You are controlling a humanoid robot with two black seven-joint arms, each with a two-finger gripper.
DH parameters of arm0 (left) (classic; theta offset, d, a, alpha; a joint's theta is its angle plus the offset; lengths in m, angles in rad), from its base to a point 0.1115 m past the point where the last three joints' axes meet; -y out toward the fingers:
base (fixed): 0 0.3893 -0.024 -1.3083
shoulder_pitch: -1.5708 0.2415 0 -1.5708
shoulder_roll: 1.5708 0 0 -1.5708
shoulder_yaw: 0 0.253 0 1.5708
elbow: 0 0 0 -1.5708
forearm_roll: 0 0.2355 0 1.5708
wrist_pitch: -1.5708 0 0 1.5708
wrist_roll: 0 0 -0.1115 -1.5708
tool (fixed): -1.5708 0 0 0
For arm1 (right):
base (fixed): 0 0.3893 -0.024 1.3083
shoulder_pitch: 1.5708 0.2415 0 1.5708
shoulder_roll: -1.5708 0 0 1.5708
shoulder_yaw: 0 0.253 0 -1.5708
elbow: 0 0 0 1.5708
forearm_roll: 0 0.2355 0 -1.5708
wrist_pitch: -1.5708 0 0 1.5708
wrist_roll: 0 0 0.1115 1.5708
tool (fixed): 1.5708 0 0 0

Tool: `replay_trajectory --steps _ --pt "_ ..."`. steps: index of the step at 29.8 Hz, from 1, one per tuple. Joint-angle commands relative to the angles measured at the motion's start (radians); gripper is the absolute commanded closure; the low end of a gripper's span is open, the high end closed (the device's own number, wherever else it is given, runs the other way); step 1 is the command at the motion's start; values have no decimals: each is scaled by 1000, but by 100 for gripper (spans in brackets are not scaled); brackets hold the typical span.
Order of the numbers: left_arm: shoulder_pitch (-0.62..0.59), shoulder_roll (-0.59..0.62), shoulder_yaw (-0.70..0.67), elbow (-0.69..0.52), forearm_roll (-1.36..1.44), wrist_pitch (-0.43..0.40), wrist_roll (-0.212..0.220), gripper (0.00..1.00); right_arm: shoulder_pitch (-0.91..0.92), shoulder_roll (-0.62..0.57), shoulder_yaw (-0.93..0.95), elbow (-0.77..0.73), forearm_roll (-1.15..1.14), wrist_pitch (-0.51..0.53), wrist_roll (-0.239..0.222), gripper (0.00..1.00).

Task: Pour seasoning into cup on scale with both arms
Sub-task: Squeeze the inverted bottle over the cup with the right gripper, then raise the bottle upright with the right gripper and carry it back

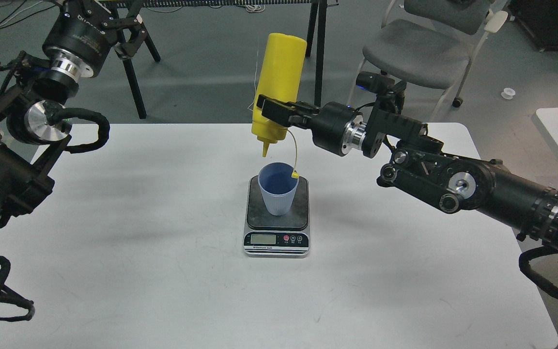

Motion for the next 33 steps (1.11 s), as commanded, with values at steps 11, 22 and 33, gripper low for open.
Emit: replay_trajectory --steps 11,22,33 --pt "-1 -2 -2 0 1 0 -1 0 37 39 -171 -114 -252 -148 4 58" --pt "-1 -3 -2 0 1 3 -3 1 33 42 -182 -122 -255 -174 4 58" --pt "-2 0 0 -4 1 0 0 0 31 -172 -45 85 163 -70 13 58"
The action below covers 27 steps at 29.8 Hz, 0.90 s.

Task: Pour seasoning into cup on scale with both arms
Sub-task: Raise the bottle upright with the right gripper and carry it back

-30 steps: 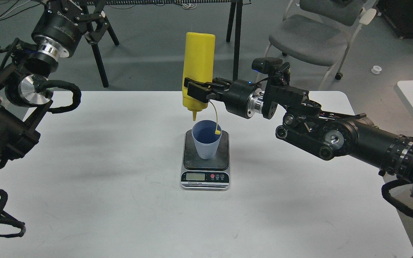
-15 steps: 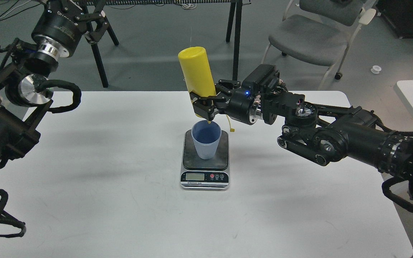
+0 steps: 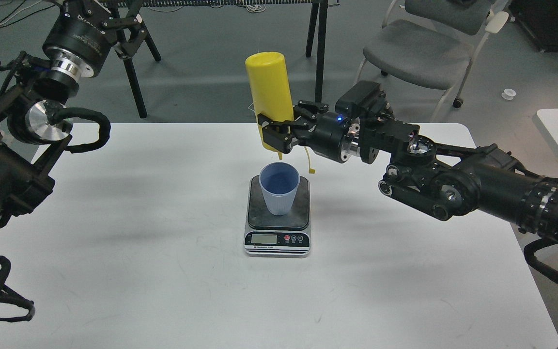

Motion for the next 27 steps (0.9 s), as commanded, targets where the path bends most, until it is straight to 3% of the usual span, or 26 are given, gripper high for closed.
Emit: replay_trajectory --steps 1,9,15,24,27 --pt "0 -3 0 0 0 -5 2 0 -2 -109 43 110 283 73 0 58" --pt "0 -17 2 0 0 -5 3 0 -49 -292 148 200 829 209 11 57" --pt "0 -29 3 0 0 -5 3 0 -280 -298 378 193 1145 410 22 57" --pt "0 -57 14 1 2 -5 5 0 -557 -253 547 222 1573 585 20 57" --pt "0 -58 14 1 2 -5 5 0 -615 -233 580 265 1675 599 23 57"
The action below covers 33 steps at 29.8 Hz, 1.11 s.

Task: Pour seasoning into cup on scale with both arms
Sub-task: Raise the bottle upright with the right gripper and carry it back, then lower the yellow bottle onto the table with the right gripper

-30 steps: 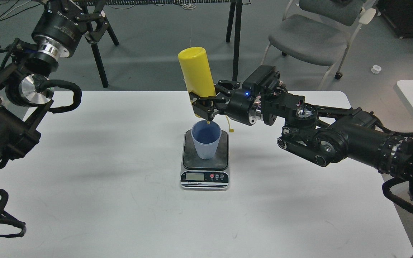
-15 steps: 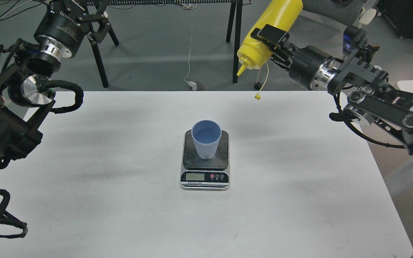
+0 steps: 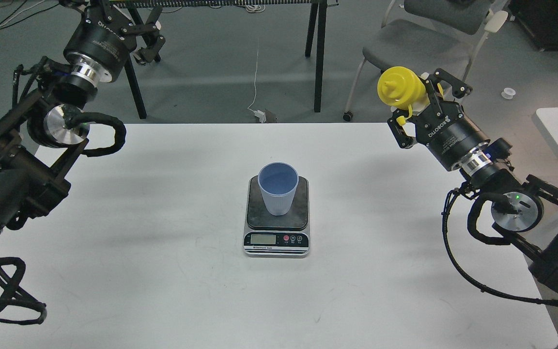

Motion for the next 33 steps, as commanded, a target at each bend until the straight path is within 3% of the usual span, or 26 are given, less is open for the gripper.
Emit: replay_trajectory --steps 1,8,12,33 --pt "2 -3 1 -1 0 0 0 0 -80 31 46 55 116 18 6 57" --pt "20 3 1 -1 2 0 0 0 -278 222 158 80 125 18 8 57" --pt "26 8 1 -1 2 0 0 0 -344 271 186 80 127 21 8 57" --pt "37 -7 22 -1 14 6 0 0 -471 297 207 69 127 97 -14 55"
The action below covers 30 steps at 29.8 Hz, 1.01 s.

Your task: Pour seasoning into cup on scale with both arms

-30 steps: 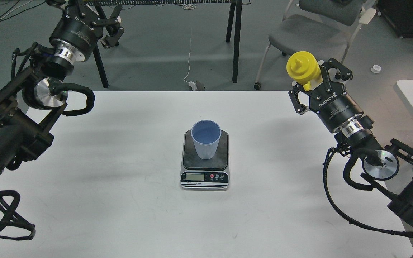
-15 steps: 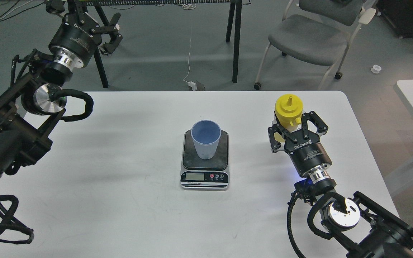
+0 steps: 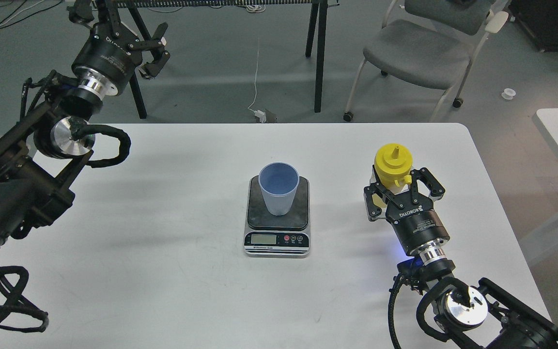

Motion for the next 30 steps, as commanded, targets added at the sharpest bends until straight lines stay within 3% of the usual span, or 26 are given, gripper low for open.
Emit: replay_trajectory --steps 1,16,30 --pt "-1 0 13 0 0 1 -1 0 -15 4 6 -27 0 2 -4 55" --pt "0 -14 17 1 2 4 0 0 -20 17 -4 -163 0 2 -6 51" --pt "-1 -11 19 0 2 4 2 0 -50 28 -6 -156 14 2 -6 21"
